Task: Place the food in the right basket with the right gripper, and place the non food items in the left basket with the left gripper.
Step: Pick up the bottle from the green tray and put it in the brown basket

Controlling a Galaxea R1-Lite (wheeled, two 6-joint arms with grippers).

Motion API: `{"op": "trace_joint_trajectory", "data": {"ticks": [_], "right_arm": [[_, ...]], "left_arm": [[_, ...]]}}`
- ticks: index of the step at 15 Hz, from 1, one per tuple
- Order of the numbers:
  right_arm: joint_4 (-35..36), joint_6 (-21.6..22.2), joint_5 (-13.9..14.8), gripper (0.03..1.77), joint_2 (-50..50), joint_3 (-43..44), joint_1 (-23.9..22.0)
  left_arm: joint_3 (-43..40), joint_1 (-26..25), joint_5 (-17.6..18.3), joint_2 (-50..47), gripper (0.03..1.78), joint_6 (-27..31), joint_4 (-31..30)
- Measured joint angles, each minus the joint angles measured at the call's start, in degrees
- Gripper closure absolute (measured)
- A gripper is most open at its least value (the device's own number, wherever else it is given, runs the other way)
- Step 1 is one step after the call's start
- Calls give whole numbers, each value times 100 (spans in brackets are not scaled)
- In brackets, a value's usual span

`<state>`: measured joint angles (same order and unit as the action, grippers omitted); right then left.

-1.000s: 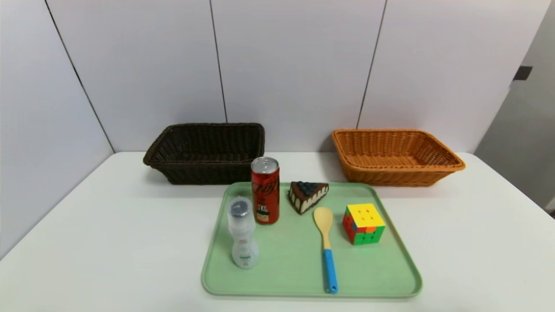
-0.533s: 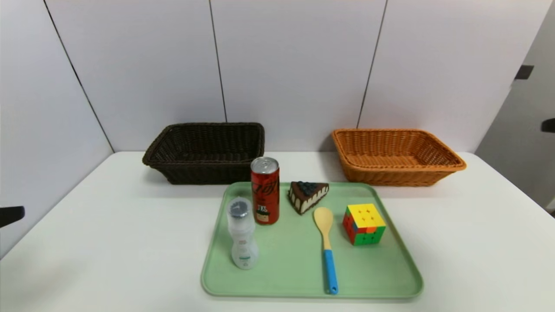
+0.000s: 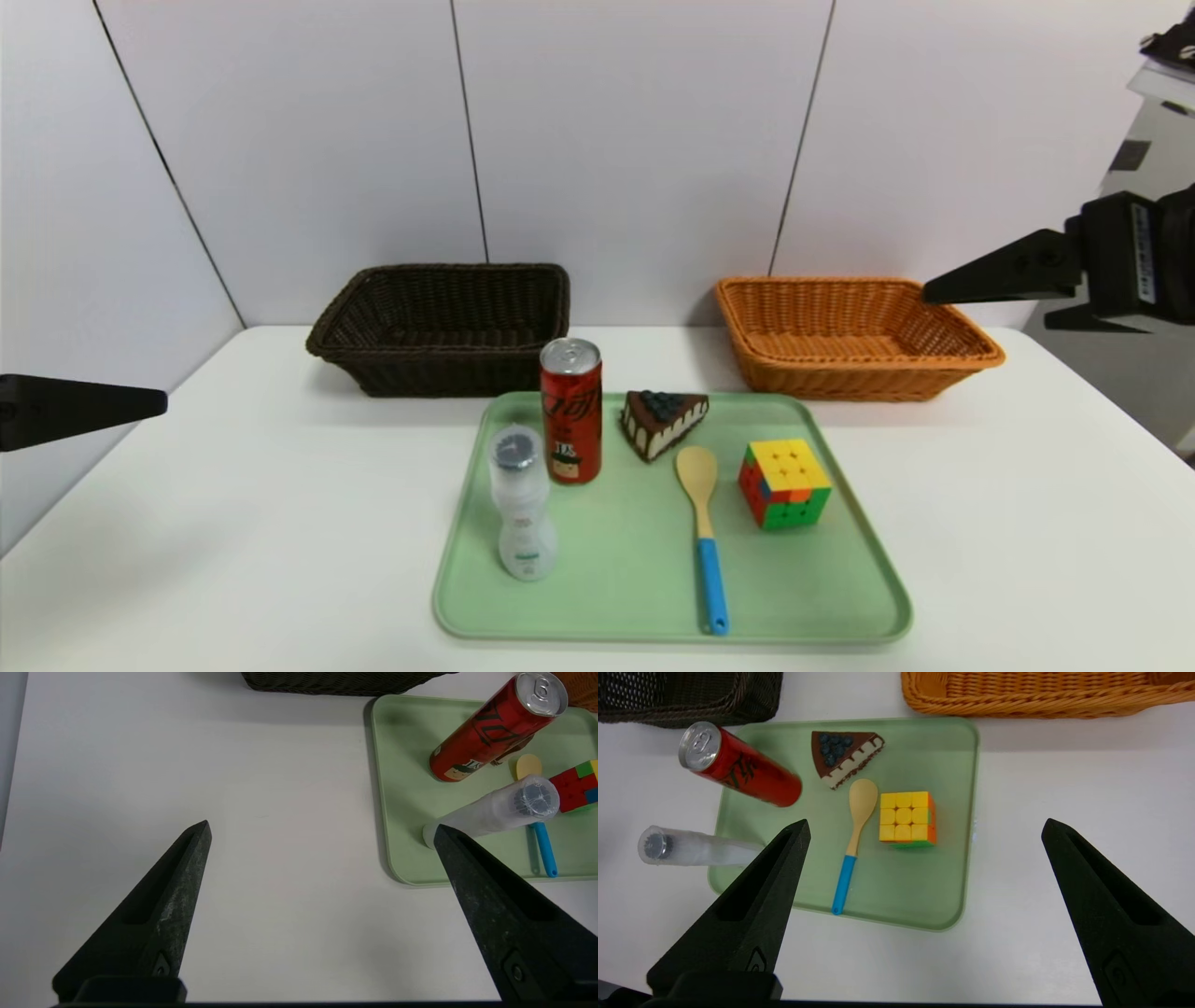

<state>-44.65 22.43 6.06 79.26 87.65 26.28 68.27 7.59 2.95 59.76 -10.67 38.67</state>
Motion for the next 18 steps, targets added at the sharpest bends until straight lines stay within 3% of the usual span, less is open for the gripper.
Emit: {"op": "trace_joint_trajectory", "data": {"ticks": [3,7,9,12,13,15,18], "right_arm": [[-63,494,372,9,257,16,762],[-200,813,408,9,452,-17,1243],[-197,822,411,9,494,-37,1278],[-182,811,435,9,522,-72,1280],[-179,800,441,9,524,-99,1263],[-167,800,446,9,527,-118,1232],[-165,797,441,9,524,-122,1118]], "left_arm": [[9,152,2,90,12,-40,44],[-280,728,5,33,12,-156,-20],[-851,1276,43,-78,12,-297,-618],[-2381,1668,230,-243,12,-46,-2398],[-2825,1754,407,-265,12,59,-3079],[-3440,1892,1165,-297,12,87,-4258],[-4044,1953,2378,-413,12,150,-5048]]}}
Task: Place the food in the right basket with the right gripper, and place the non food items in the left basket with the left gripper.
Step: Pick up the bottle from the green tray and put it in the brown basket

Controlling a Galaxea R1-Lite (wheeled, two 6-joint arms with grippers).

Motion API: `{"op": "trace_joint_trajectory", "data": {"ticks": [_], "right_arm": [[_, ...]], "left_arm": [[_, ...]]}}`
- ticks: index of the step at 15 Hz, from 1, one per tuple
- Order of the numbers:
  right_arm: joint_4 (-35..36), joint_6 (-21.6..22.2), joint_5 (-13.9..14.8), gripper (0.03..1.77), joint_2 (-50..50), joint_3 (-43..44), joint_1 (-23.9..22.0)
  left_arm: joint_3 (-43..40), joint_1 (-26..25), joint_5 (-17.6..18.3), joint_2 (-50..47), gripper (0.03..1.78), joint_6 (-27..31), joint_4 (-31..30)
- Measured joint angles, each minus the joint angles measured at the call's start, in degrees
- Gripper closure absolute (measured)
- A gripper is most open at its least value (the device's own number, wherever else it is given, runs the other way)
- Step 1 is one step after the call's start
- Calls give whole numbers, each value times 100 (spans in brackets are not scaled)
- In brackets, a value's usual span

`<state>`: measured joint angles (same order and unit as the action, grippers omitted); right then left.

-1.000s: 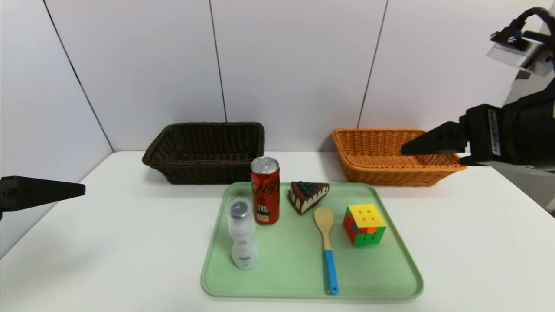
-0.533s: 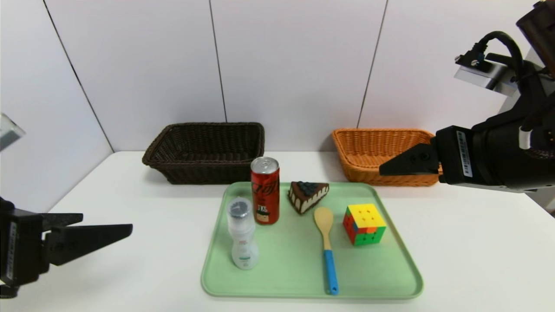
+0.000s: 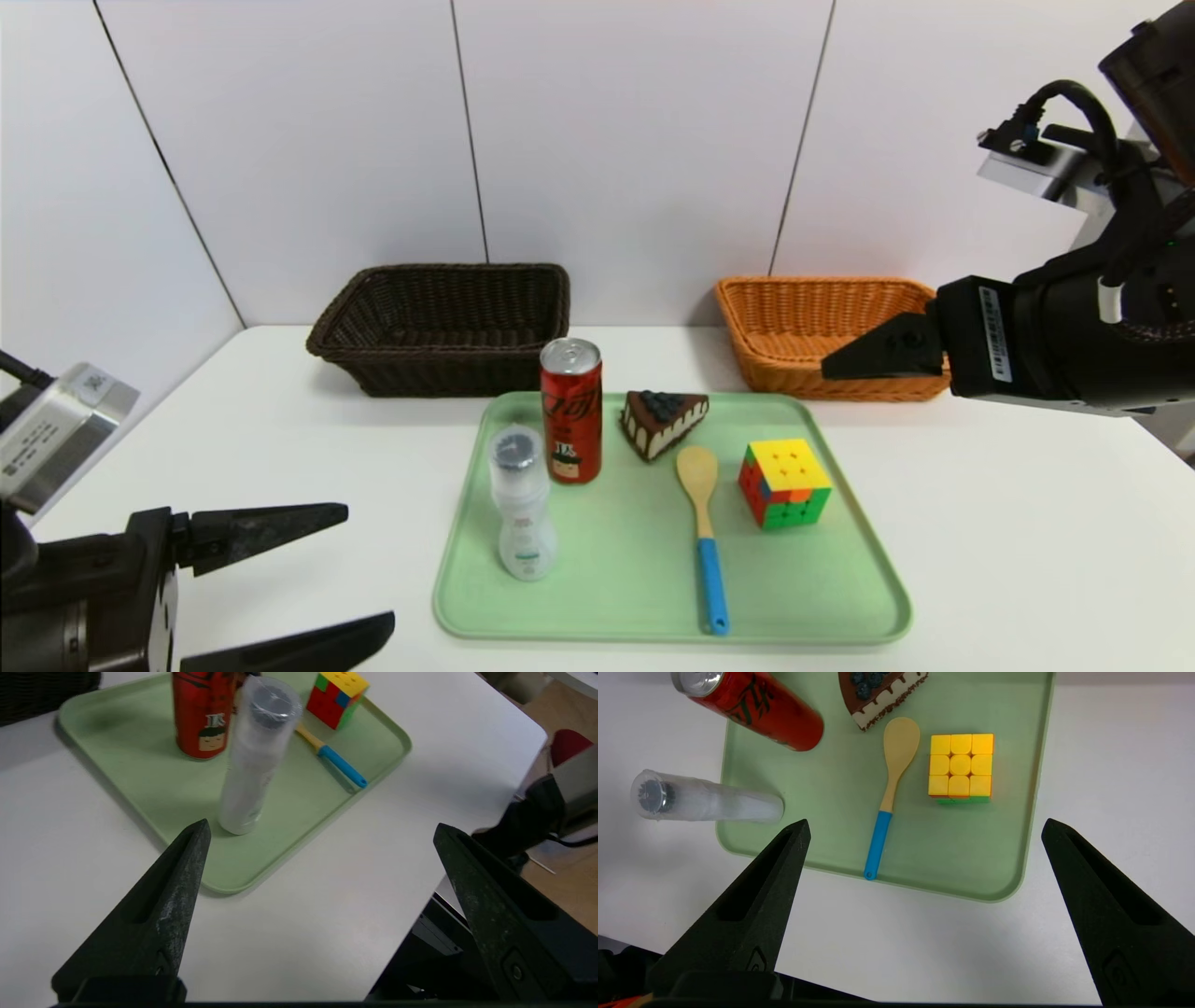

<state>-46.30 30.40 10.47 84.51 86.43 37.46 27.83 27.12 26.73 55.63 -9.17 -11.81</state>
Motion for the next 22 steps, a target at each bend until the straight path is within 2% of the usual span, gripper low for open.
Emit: {"op": "trace_joint_trajectory", "data": {"ticks": [1,3,4,7,10,14,19,22], "right_arm": [[2,-1,-2,9,-5,-2,-34],[33,-76,33,9,-13,-33,-102],[162,-141,105,9,-13,-96,-130],[1050,-602,187,9,-13,-567,-179],[1976,-998,206,9,-11,-1058,-243],[2367,-1005,391,9,113,-1143,-393],[2384,-970,499,9,173,-1165,-696],[2359,-968,492,9,118,-1172,-767]], "left_arm": [[-165,5,190,2,12,94,-152],[-477,5,221,173,12,444,-538],[-590,2,155,324,12,595,-767],[-761,-1,-474,951,12,783,-1412],[-809,41,-640,1554,12,783,-1932],[-789,267,-557,2208,12,722,-2438],[-822,525,-500,2886,12,708,-3228],[-763,542,-502,3205,12,761,-3416]]}}
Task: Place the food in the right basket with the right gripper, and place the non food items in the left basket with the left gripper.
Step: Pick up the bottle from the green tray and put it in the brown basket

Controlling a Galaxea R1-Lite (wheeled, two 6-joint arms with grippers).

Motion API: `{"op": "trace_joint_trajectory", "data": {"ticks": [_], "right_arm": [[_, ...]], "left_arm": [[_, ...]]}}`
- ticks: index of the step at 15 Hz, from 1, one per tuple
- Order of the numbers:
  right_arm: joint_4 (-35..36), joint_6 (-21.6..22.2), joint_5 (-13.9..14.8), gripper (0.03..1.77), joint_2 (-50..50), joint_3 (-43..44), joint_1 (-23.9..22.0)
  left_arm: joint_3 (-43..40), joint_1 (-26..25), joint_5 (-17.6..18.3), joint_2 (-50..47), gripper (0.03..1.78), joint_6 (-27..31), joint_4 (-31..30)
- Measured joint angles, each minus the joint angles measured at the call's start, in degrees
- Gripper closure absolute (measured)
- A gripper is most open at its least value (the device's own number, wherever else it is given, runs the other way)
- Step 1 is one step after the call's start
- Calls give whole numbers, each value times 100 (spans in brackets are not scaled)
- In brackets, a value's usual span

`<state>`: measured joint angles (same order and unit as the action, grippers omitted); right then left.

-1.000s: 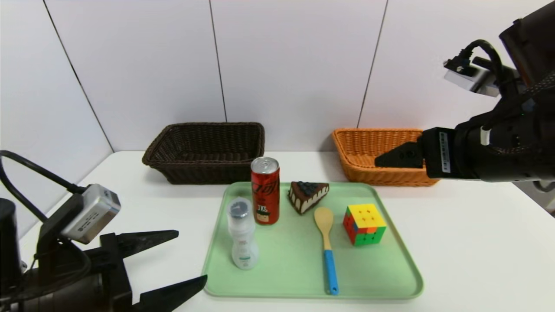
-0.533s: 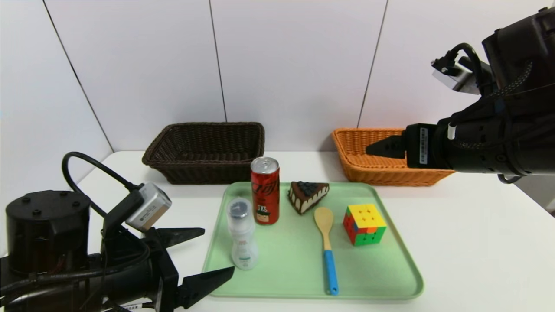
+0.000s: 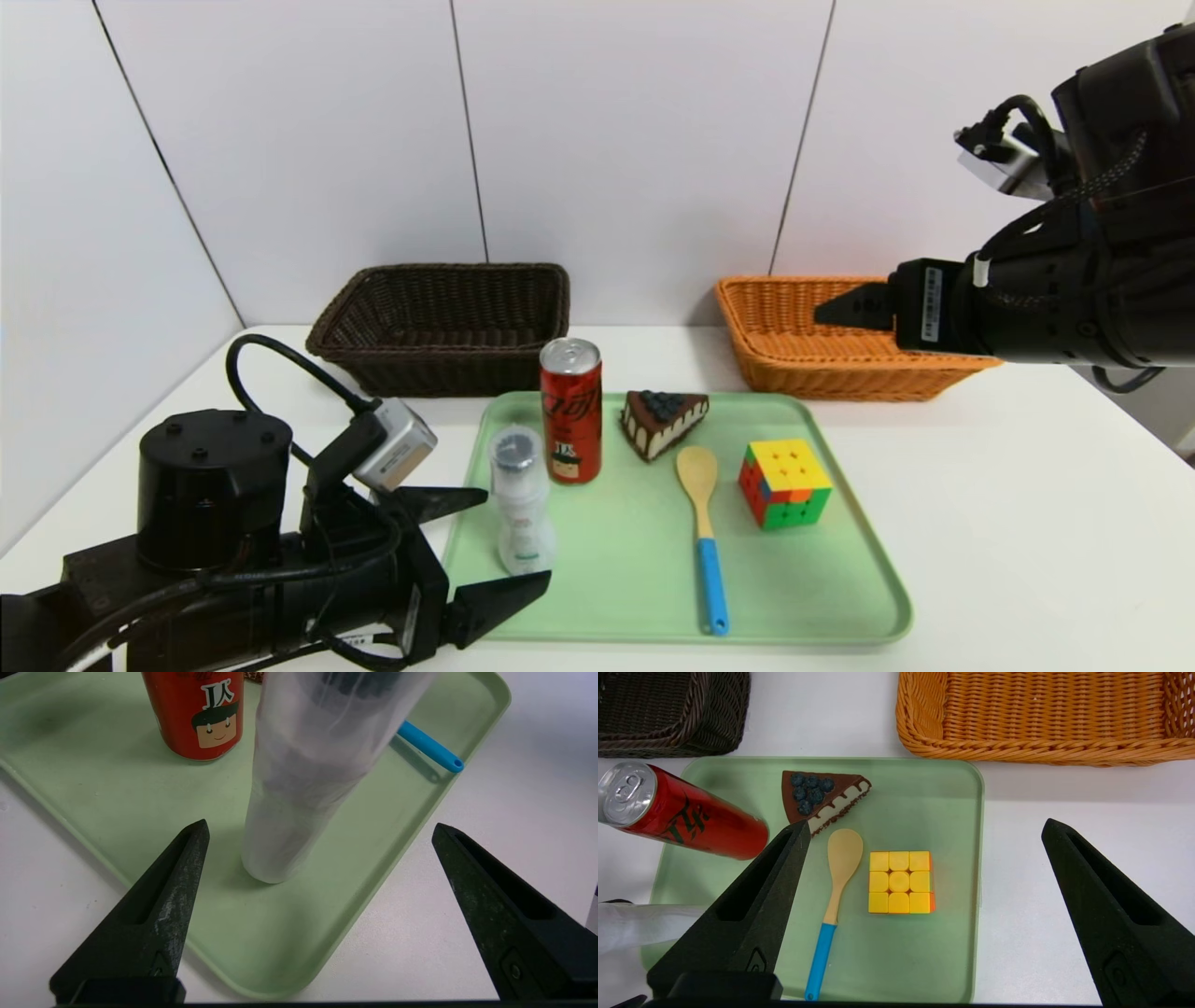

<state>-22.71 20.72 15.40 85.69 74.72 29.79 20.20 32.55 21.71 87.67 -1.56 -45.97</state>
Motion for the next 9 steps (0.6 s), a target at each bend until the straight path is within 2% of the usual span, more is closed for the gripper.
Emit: {"op": "trace_joint_trajectory", "data": {"ticks": [3,9], "right_arm": [[-5,5,-16,9,-52,-41,-11],[-9,0,-18,9,-143,-165,-13]], "left_arm": [[138,24,-11,286,12,-4,-182],[204,35,-20,855,12,-33,-970]]}}
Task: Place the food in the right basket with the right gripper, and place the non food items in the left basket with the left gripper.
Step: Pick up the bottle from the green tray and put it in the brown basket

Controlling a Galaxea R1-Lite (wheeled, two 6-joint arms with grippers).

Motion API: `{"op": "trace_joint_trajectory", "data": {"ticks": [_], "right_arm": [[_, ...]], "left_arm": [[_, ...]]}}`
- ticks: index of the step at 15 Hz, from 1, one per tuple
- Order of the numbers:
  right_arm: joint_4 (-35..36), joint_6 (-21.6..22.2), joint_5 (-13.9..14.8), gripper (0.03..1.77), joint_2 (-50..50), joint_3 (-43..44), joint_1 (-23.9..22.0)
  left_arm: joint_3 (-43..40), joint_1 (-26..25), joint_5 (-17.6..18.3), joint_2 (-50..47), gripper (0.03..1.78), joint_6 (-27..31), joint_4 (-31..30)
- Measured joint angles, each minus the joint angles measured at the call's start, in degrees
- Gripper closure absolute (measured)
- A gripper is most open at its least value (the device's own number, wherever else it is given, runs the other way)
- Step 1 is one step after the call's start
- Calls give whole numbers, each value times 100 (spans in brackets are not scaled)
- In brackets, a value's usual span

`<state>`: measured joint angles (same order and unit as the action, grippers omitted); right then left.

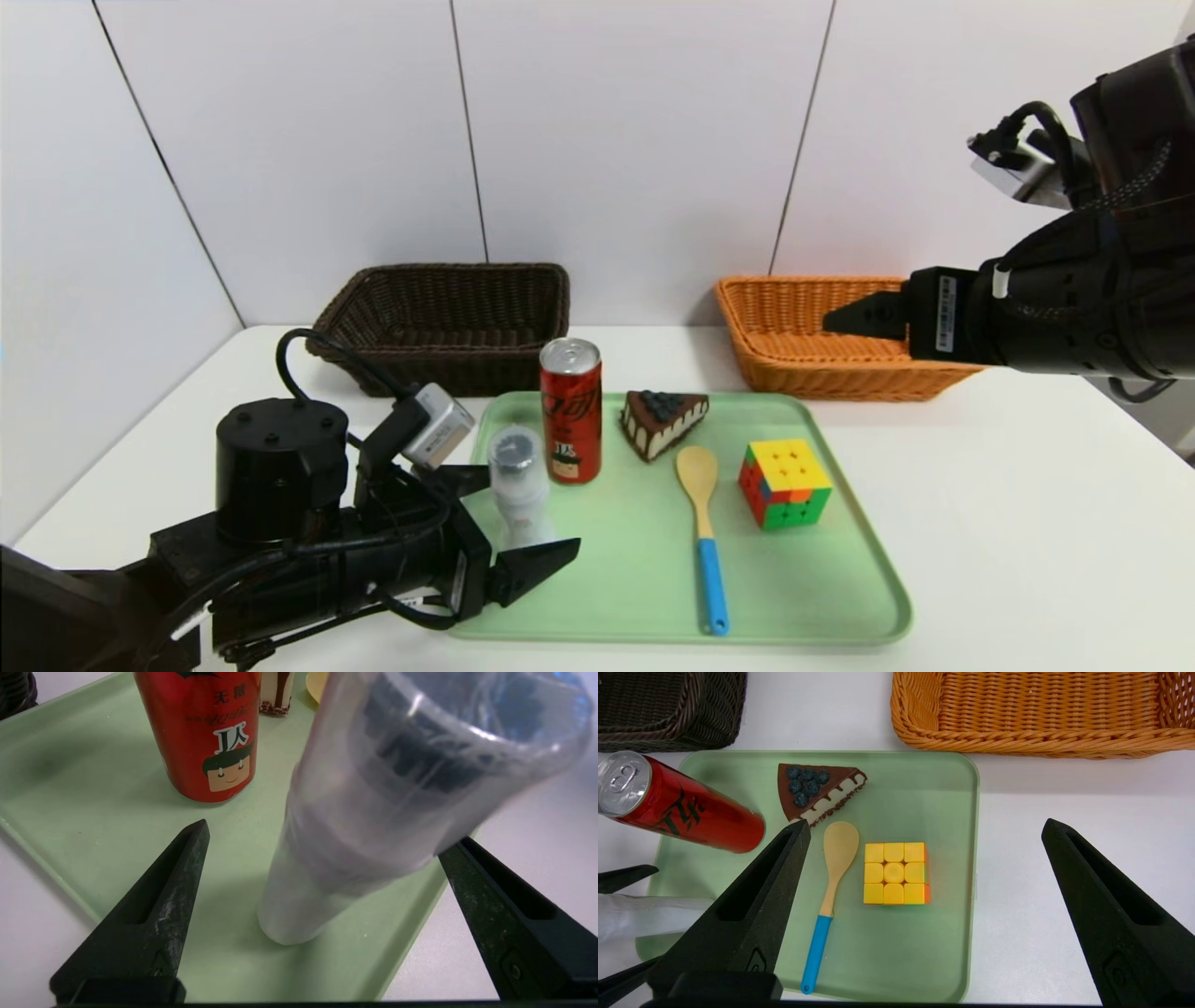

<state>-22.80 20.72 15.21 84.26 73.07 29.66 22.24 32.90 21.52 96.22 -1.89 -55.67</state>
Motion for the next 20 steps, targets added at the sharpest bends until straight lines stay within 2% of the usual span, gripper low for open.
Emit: {"op": "trace_joint_trajectory", "data": {"ticks": [10,11,13,17,20], "right_arm": [[-10,-2,7,9,-113,-133,-6],[-10,-9,9,9,-129,-161,-6],[-10,-15,0,9,-144,-194,-6],[-7,-24,-22,9,-185,-279,-6],[12,-20,-37,9,-196,-383,-6]], "left_arm": [[161,4,11,267,15,-28,-121],[196,4,9,300,36,-26,-185],[224,4,9,363,66,-32,-249],[273,6,20,516,113,-30,-474],[288,11,45,560,115,-76,-496]]}}
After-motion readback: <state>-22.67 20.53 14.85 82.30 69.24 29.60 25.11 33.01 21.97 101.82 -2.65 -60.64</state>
